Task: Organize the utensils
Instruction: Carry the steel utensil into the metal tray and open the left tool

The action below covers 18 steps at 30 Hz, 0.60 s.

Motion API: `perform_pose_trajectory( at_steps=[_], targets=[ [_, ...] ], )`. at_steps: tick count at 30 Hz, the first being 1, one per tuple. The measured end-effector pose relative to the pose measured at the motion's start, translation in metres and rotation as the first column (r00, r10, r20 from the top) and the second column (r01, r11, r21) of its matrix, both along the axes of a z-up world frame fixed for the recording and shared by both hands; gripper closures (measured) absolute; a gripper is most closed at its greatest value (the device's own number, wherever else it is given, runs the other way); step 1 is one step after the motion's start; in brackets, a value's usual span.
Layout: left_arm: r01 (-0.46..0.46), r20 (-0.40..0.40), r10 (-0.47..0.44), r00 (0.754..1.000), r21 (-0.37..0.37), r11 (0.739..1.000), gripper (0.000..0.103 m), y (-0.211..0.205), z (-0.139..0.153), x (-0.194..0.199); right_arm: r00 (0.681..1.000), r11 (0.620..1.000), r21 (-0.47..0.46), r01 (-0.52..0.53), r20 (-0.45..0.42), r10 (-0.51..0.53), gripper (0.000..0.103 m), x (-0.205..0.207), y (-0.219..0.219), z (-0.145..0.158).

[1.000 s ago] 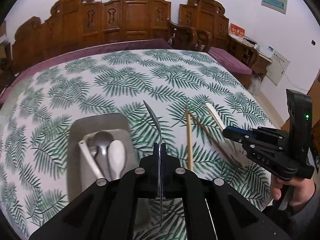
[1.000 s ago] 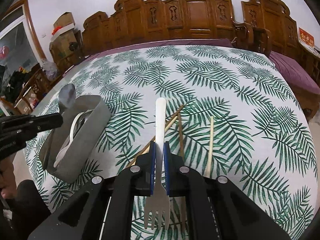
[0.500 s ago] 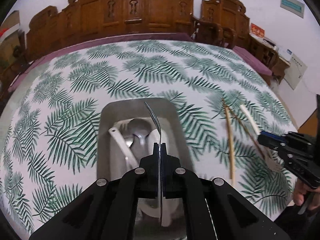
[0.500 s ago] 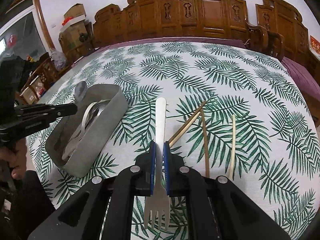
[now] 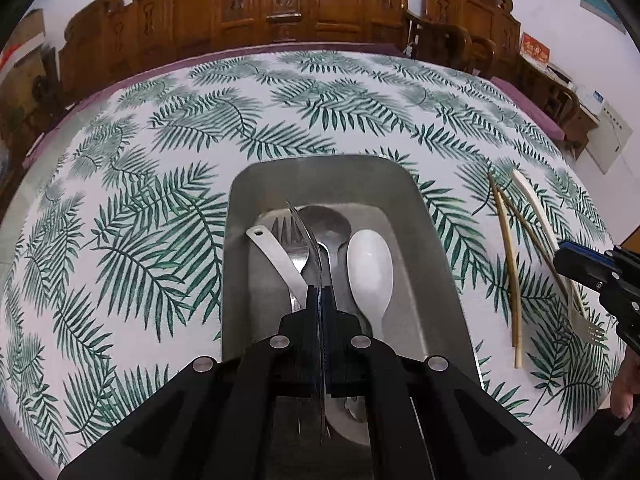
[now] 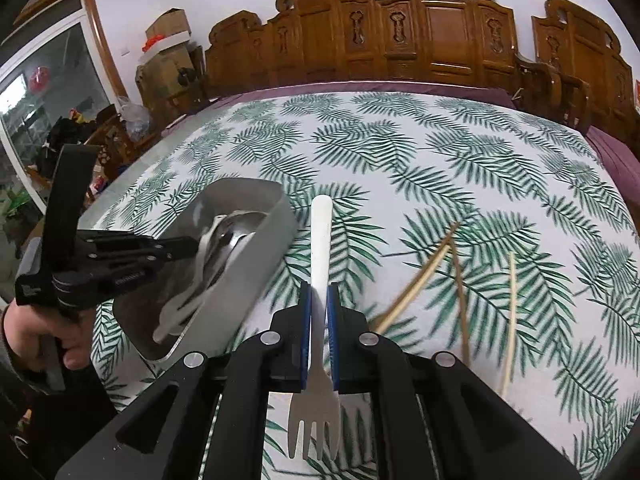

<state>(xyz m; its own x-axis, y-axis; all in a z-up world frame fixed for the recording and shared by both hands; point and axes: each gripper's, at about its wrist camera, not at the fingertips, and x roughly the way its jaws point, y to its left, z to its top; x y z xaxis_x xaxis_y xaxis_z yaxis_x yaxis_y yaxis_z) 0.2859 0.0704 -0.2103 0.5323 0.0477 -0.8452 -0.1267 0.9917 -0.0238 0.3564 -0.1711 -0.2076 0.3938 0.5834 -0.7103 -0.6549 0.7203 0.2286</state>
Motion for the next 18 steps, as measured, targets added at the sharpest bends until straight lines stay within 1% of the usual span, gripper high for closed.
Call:
perform_pose_trajectory(
  at_steps=[4,11,14,18],
  targets=[
    [0.002,-0.020,-0.002,1.000,-0.004,1.000,0.102,0.001,-0.006,0.003,1.000,1.000,0.004,-0.012,-0.005,0.012,0.094,0.000,0.013,-0.001],
    [0.013,-0.027,-0.013,1.000,0.008,1.000,0.101,0.002,-0.005,0.005,1.000,1.000,0.007,-0.027,-0.004,0.027,0.094,-0.003,0.027,0.000],
    [0.009,-0.021,-0.009,1.000,-0.002,1.000,0.101,0.006,-0.002,-0.001,1.000,0.999,0.021,-0.028,-0.010,0.029,0.094,-0.004,0.028,-0.001],
    [0.009,0.009,-0.009,1.000,-0.008,1.000,0.101,0.009,0.013,-0.013,1.000,1.000,0.028,0.007,-0.021,-0.007,0.094,-0.001,0.027,0.002]
  ],
)
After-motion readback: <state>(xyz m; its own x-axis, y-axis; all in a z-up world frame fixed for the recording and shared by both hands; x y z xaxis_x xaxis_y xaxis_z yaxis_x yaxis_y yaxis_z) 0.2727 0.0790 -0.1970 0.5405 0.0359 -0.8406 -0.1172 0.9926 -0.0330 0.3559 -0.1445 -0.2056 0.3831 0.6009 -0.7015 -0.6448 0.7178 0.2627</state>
